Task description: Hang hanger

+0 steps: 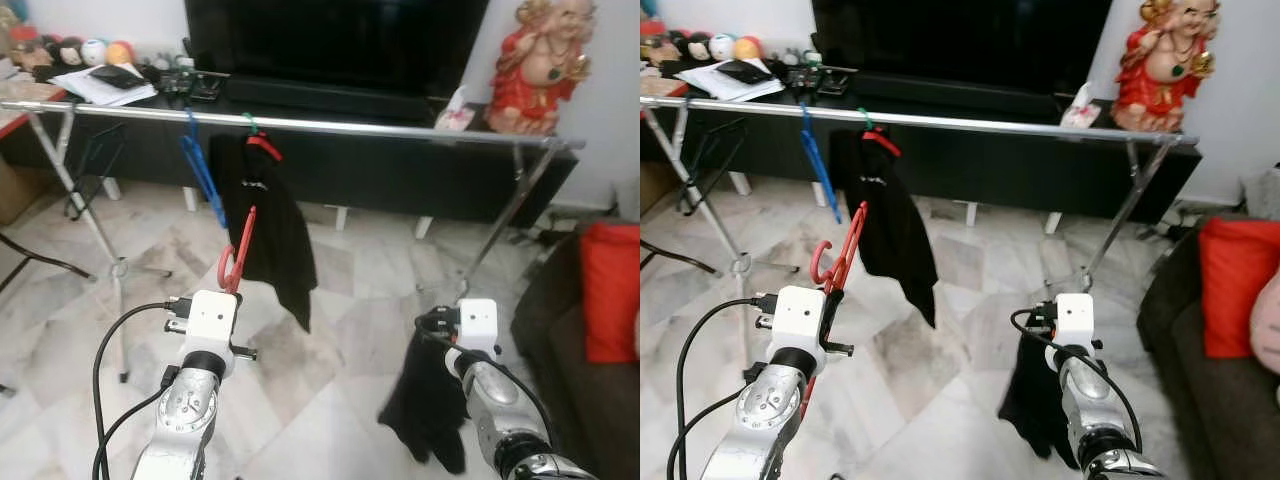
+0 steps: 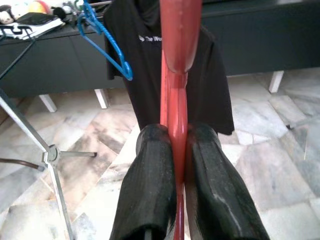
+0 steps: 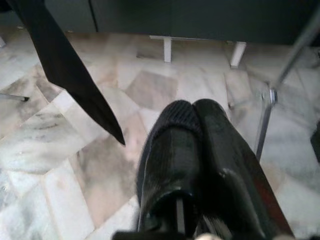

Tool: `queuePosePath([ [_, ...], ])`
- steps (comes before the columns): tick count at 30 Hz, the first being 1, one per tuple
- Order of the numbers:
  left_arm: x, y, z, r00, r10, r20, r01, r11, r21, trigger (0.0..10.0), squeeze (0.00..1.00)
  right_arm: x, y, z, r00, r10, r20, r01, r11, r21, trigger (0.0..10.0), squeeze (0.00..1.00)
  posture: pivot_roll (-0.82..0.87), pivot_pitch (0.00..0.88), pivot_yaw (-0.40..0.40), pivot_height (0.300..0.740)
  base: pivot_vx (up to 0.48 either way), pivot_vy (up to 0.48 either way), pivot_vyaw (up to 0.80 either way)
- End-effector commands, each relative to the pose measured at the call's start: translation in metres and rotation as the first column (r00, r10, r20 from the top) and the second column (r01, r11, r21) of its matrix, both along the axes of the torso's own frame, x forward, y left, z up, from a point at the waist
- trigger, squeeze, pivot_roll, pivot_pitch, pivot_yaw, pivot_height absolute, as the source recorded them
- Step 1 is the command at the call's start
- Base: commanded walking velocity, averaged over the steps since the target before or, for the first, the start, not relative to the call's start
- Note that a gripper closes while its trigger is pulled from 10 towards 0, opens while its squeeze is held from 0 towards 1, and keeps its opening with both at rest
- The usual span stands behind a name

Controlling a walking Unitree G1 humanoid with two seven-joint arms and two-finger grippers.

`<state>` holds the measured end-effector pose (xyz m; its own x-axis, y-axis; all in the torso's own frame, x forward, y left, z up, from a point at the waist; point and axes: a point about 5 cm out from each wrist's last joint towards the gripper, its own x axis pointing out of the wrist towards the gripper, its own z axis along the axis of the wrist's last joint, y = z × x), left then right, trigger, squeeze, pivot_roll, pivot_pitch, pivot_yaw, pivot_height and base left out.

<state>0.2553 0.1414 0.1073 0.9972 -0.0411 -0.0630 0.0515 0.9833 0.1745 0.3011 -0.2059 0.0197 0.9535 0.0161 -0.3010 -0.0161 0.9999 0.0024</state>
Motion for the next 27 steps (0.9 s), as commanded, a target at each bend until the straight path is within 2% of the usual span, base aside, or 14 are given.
queuePosePath([
  [1, 0.0003, -0.0074, 0.0040, 1.000, -0.028, 0.011, 0.028, 1.000, -0.006, 10.0, 0.00, 0.0004, -0.0076, 0.0033, 1.000, -0.011, 0.013, 0.011, 1.000, -0.020, 10.0, 0.00, 0.07, 0.000, -0.077, 0.716, 0.000, 0.330, 0.00],
  [27, 0.0005, -0.0065, 0.0046, 0.999, -0.039, 0.008, 0.039, 0.999, -0.003, 10.0, 0.00, 0.0047, -0.0025, 0.0072, 1.000, 0.005, 0.030, -0.005, 1.000, -0.028, 10.0, 0.00, 0.07, 0.000, -0.068, 0.716, 0.000, 0.331, 0.00],
])
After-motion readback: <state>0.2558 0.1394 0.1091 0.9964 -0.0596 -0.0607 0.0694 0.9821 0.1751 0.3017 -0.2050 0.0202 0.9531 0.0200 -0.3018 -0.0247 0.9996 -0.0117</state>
